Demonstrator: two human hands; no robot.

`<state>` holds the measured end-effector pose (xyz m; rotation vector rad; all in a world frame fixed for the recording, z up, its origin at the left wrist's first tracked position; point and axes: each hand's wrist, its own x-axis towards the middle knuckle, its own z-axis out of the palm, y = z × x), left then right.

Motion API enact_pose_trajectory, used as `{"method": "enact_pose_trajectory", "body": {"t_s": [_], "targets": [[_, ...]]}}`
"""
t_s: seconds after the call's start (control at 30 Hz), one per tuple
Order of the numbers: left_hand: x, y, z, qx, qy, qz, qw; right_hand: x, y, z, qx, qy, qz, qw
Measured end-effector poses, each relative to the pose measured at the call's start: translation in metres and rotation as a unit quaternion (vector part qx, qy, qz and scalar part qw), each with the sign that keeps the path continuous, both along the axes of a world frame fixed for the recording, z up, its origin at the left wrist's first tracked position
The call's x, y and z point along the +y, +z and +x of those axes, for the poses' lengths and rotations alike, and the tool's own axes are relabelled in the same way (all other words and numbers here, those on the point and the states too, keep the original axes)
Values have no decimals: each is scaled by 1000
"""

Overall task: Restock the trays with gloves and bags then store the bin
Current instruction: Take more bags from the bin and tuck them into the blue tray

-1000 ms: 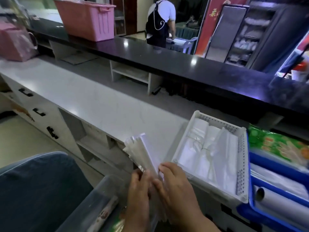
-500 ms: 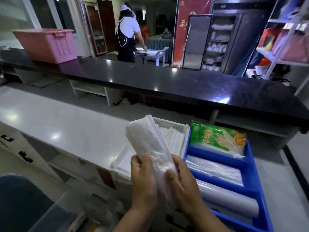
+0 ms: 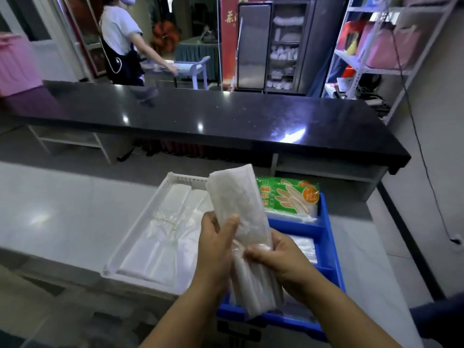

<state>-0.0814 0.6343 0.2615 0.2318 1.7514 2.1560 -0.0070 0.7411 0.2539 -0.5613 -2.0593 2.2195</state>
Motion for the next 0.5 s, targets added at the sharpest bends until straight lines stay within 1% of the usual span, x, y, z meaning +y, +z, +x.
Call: {"method": "enact_pose_trajectory", "body": {"t_s": [0.13, 0.27, 0.37, 0.43, 0.5], "targets": [[20, 5, -43, -54, 5, 68, 996, 22, 8, -4, -49, 36, 86, 994], [40, 4, -69, -101, -28, 96, 990, 37, 11, -19, -100, 29, 95, 990], [57, -1, -83, -129, -32, 115, 984, 46, 4, -36, -124, -3, 108, 986], [68, -9, -95, -143, -60, 102, 983, 55, 0, -42, -143, -22, 107, 984], [79, -16, -105, -144, -110, 63, 981, 68, -2, -42, -161, -34, 90, 982]]}}
